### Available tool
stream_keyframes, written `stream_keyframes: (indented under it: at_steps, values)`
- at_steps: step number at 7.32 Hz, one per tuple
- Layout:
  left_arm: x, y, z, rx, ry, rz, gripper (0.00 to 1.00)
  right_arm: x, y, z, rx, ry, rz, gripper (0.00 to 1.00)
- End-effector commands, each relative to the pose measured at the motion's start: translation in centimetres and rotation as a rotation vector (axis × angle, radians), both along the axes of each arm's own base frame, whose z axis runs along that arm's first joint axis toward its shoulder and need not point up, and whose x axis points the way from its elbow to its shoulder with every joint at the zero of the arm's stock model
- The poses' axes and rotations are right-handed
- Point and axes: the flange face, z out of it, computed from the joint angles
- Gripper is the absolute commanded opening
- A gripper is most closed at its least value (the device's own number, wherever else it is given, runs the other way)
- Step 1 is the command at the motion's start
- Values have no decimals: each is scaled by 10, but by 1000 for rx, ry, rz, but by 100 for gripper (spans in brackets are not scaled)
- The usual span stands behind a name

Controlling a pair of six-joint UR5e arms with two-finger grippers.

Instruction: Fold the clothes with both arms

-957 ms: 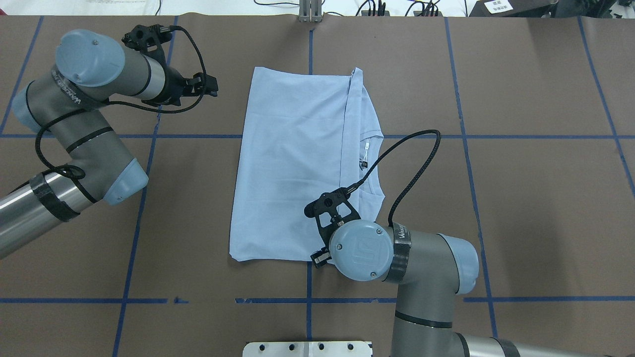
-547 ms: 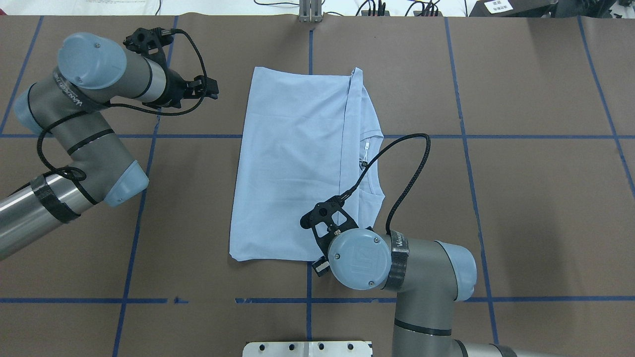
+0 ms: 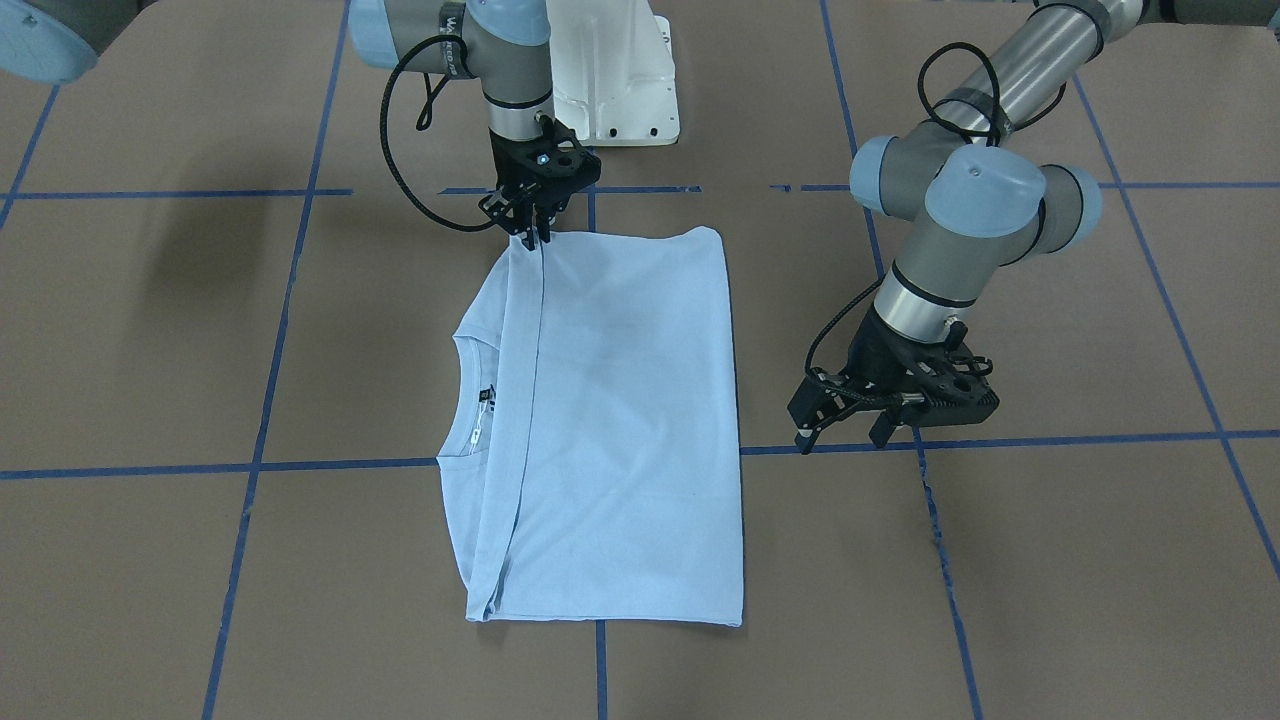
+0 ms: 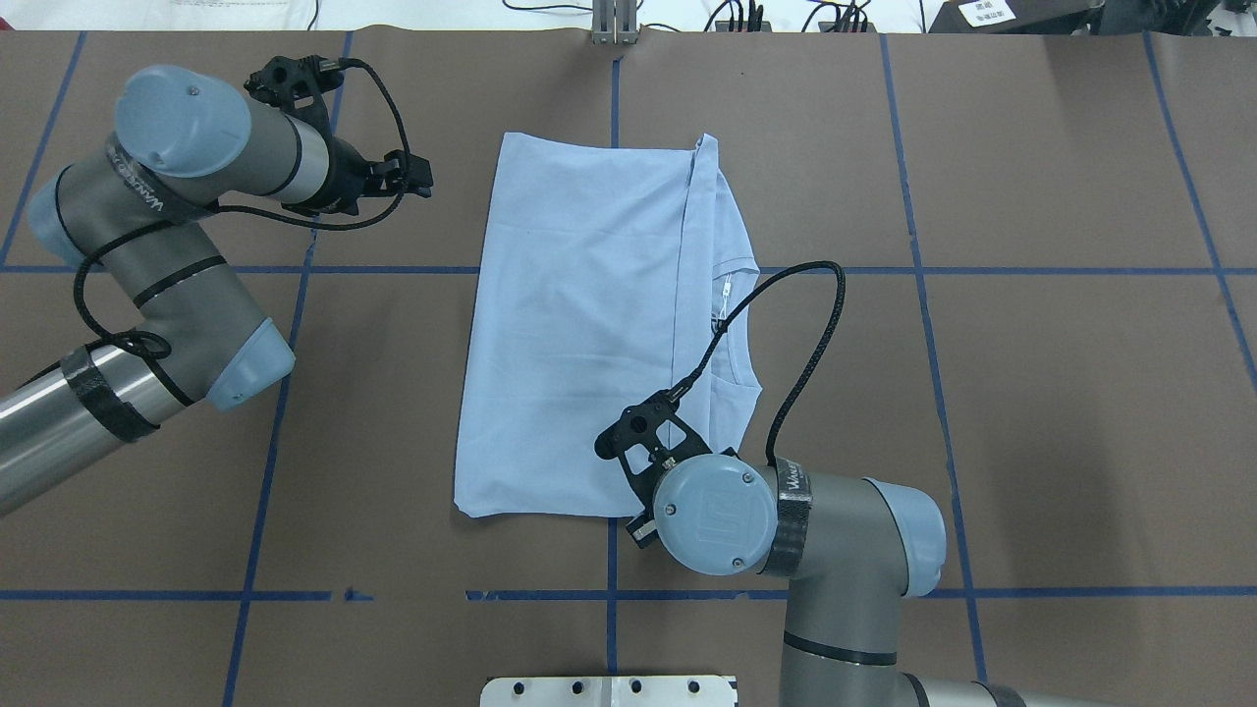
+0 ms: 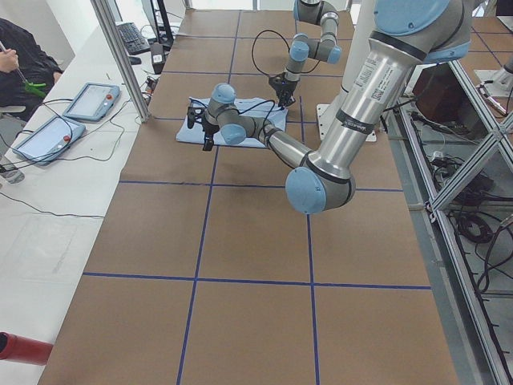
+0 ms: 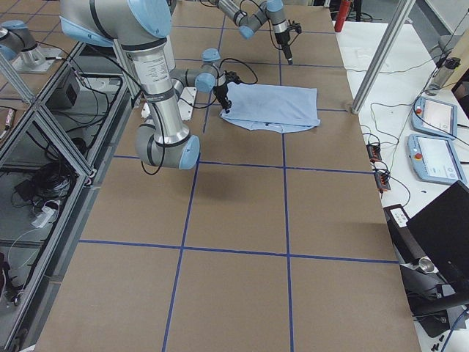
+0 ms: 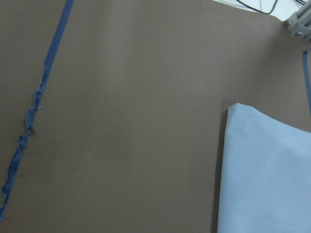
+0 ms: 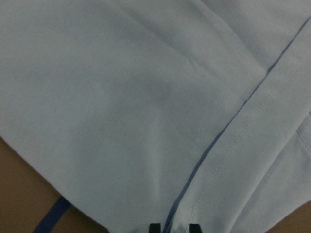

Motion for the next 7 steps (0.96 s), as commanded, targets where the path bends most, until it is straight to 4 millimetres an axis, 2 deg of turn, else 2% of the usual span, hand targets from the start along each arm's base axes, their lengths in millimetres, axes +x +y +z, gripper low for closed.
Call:
stream_keyframes:
  at_steps: [1,2,4,5,6,7]
  values:
    - [0,0,-1,3,2,1,100,1,-1,1,2,2,2,15]
    - [0,0,-1,3,2,1,100,4,-7,1,2,2,13,0]
    - [0,0,-2,3,2,1,100,12,-13,7,1,2,24,0]
    - [1,1,-3,4,3,2,100,22,-27,5,-6,-8,46,0]
    - [1,1,-3,5,4,3,100,40,-37,21,-60,-6,50,0]
    - [2,1,0,5,4,4,100,72,-33,50,-117,7,27,0]
